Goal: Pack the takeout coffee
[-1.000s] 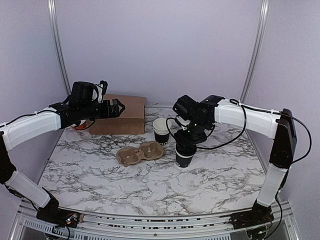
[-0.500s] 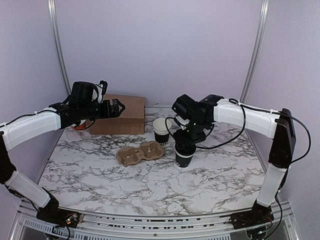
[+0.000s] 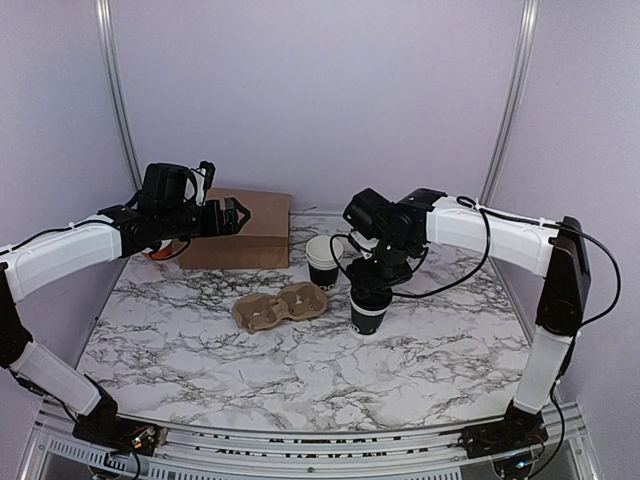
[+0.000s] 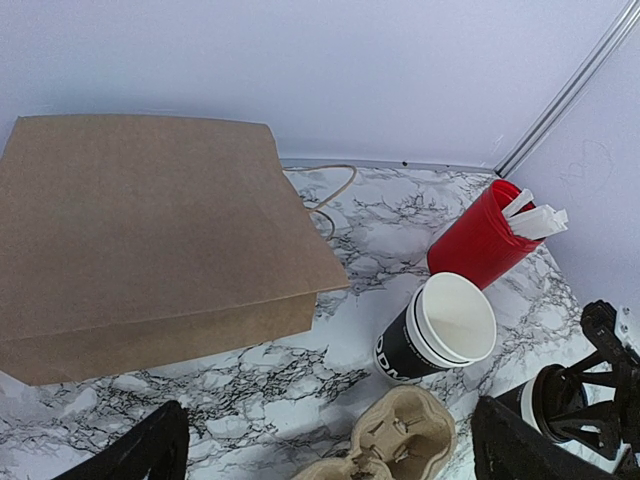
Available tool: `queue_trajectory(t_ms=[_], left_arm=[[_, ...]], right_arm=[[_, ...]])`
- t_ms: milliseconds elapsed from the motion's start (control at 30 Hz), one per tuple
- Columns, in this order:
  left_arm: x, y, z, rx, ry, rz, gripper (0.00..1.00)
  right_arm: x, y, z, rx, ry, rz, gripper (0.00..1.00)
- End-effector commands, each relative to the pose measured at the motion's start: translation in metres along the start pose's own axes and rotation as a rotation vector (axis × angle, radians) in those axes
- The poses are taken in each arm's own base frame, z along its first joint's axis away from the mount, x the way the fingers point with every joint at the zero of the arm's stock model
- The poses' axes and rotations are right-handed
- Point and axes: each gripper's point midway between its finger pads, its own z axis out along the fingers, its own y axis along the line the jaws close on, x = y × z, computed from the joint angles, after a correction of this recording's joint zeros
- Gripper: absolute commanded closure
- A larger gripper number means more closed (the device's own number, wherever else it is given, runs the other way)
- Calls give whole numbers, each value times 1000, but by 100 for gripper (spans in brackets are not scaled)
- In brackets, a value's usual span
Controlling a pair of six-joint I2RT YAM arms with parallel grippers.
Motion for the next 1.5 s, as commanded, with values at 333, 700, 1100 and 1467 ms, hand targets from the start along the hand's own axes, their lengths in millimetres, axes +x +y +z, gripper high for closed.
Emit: queue_trajectory(t_ms=[333, 700, 1100, 1467], left_arm=[[-1, -2, 1, 1, 8, 5, 1], [-1, -3, 1, 7, 10, 5, 1], [0, -3, 2, 7, 13, 2, 1], [1, -2, 3, 7, 16, 1, 1]], right_arm=[[2, 3, 5, 5, 13, -22, 27], [-6, 5, -7, 6, -12, -23, 27], [-12, 5, -15, 19, -40, -22, 27], [-5, 6, -5, 26, -9, -33, 27]])
